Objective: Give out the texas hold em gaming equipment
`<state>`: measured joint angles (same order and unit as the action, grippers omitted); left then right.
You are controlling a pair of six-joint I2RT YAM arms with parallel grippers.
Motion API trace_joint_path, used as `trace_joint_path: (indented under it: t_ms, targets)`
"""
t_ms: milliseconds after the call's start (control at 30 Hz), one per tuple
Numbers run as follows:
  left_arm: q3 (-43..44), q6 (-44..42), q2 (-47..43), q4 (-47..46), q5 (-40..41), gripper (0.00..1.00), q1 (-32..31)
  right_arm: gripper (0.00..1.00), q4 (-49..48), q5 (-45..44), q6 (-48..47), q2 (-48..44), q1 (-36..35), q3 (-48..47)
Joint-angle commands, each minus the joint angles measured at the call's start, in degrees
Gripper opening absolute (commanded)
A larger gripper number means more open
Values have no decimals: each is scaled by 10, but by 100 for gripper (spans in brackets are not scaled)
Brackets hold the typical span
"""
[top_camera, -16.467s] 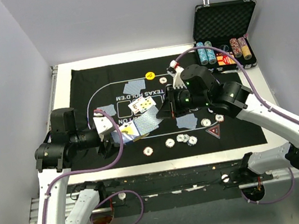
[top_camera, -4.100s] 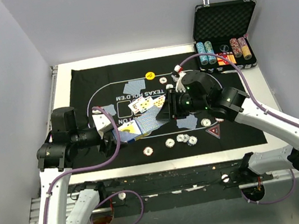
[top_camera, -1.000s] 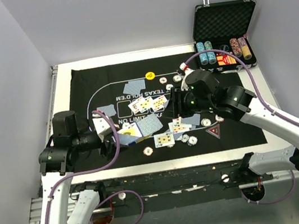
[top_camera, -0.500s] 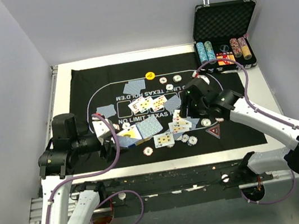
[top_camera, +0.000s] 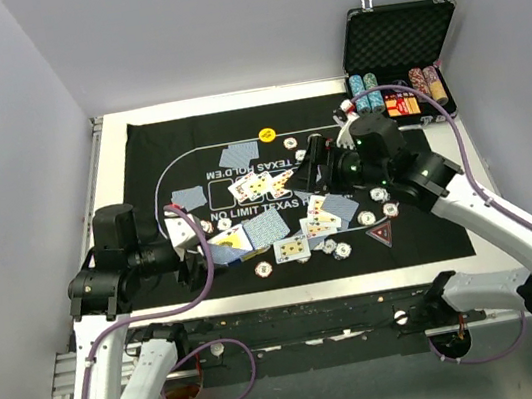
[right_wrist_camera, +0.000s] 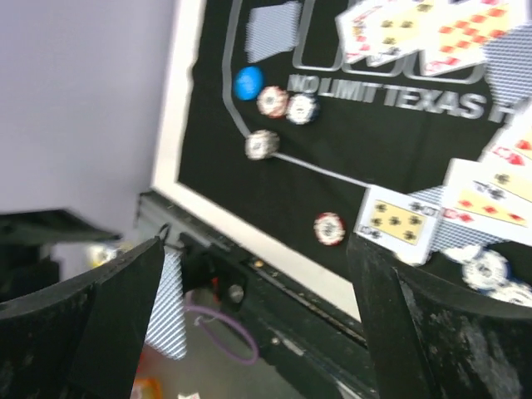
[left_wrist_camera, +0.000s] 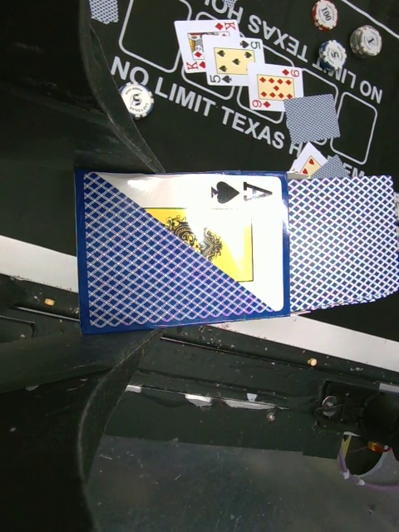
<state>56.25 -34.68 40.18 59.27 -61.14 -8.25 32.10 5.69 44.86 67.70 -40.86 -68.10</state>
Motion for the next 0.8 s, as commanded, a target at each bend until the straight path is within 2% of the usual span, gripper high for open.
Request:
trace_joint_path:
  t_ms: [0, 67, 367, 600, 767]
  targets:
    - [-5, -4, -6, -13, -25, 19, 3, 100, -68, 155, 27, -14, 1, -11]
    - [-4, 2, -3, -18, -27, 19, 4, 100, -78, 179, 24, -8, -9, -11]
    - [14, 15, 9, -34, -25, 19, 3, 100, -44, 140, -11, 41, -90, -26]
    - [22, 17, 15, -35, -26, 19, 3, 79, -21, 108, -15, 45, -95, -33]
    - [25, 24, 13, -38, -32, 19, 3, 69, 6, 71, -23, 41, -95, -32]
